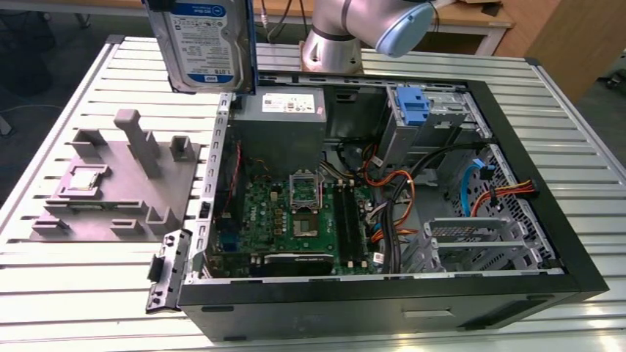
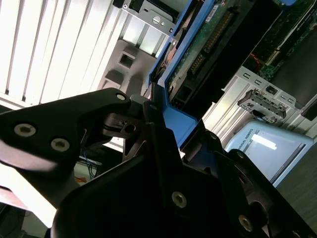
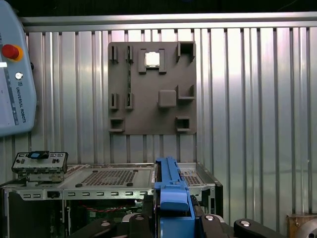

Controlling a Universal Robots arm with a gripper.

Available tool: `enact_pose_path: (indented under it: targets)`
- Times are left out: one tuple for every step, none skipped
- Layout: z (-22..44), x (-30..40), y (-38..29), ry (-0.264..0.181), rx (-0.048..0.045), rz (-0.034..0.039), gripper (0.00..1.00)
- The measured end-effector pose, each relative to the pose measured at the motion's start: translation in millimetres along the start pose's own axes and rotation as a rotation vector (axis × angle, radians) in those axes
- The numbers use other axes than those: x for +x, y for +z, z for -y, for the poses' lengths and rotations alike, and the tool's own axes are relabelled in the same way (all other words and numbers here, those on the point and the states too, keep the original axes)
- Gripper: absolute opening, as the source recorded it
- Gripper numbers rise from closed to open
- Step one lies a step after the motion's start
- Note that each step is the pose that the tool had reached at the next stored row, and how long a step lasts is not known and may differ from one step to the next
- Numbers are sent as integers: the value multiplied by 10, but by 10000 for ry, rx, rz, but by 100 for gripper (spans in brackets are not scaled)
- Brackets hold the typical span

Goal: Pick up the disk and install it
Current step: 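Pick up the disk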

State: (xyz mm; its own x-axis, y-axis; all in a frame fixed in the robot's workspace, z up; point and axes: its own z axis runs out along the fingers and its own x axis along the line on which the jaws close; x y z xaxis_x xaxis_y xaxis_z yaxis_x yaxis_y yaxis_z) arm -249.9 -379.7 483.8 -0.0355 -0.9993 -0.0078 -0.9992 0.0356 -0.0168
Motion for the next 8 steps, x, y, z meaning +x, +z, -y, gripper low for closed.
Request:
enact_pose_path:
  targets:
    - [0,0,0,0,0,0,37]
    - [0,0,0,-1,17,-27,37]
    - [0,0,0,-1,34,-54,37]
    - [0,0,0,-1,34,-54,37]
    - [0,0,0,-1,34,-55,37]
    - [0,0,0,-1,34,-55,37]
    - [0,0,0,-1,34,-56,37]
    - [0,0,0,-1,34,-56,37]
